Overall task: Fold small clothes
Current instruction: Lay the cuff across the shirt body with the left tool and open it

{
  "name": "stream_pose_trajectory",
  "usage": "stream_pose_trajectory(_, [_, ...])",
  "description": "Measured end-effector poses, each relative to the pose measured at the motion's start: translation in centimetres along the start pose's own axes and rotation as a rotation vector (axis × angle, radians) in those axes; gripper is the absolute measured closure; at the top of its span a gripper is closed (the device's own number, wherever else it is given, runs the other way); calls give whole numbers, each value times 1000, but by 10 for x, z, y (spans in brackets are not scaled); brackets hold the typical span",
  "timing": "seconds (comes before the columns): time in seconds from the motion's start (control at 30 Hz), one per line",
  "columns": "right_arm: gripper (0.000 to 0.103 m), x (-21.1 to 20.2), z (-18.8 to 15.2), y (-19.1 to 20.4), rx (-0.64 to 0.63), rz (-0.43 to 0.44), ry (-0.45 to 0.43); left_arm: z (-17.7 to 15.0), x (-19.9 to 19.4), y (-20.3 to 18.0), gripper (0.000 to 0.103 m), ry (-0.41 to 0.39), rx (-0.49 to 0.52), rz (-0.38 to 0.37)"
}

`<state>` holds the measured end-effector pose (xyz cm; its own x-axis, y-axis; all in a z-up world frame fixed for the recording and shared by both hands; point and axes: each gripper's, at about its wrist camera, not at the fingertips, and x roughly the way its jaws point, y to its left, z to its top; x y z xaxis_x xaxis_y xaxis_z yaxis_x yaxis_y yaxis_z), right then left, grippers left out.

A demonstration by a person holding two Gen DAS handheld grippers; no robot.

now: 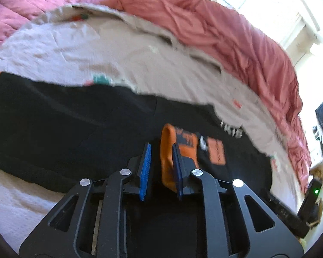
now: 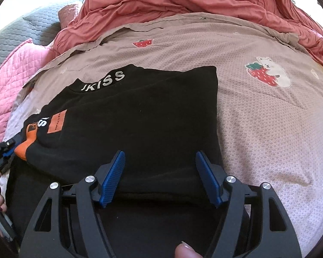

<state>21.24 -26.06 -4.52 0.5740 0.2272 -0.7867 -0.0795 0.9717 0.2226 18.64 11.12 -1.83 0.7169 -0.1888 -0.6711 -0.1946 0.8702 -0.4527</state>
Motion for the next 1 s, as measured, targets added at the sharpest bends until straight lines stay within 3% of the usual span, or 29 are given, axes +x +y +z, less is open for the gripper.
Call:
stream_pose_trajectory(0.07, [34, -13, 1, -4, 17, 18, -45, 2, -11, -9, 88, -50, 50, 12])
stream_pose_trajectory(0.13, [31, -23, 4, -10, 26, 4, -81, 1, -16, -22, 79, -77, 102, 31])
stream_pose_trajectory(0.23, [31, -29, 12, -21, 48, -5, -100, -4, -19, -44, 78, -100, 185, 5])
stream_pose_trajectory(0.37, [31, -23, 21, -22, 43, -13, -98, -18, -6, -75, 68, -61, 319, -34])
stream_pose_trajectory(0.43, [31, -18, 24, -15, 17, -4, -91, -26, 11, -81, 62, -1, 367, -9])
stream_pose_trajectory(0.57, [31, -7, 31, 4, -48, -3, -84, -33, 45, -62, 61, 139, 329, 50])
stream_pose_trajectory(0.73, [30, 32, 29, 8, -59, -84, 52, -29, 42, -48, 60, 148, 250, -10])
stream_pose_trajectory(0.87, [30, 31, 24, 17, -111, -106, 36, -29, 37, -45, 60, 140, 230, -25])
stream_pose_trajectory(0.9, [30, 29, 24, 15, -100, -91, 29, -29, 37, -47, 58, 137, 229, -26])
stream_pose_trajectory(0.97, [30, 21, 23, 12, -77, -66, 12, -28, 30, -49, 42, 112, 226, -27])
stream_pose_trajectory(1.0, [30, 17, 21, 12, -78, -71, 5, -27, 29, -51, 29, 102, 228, -19])
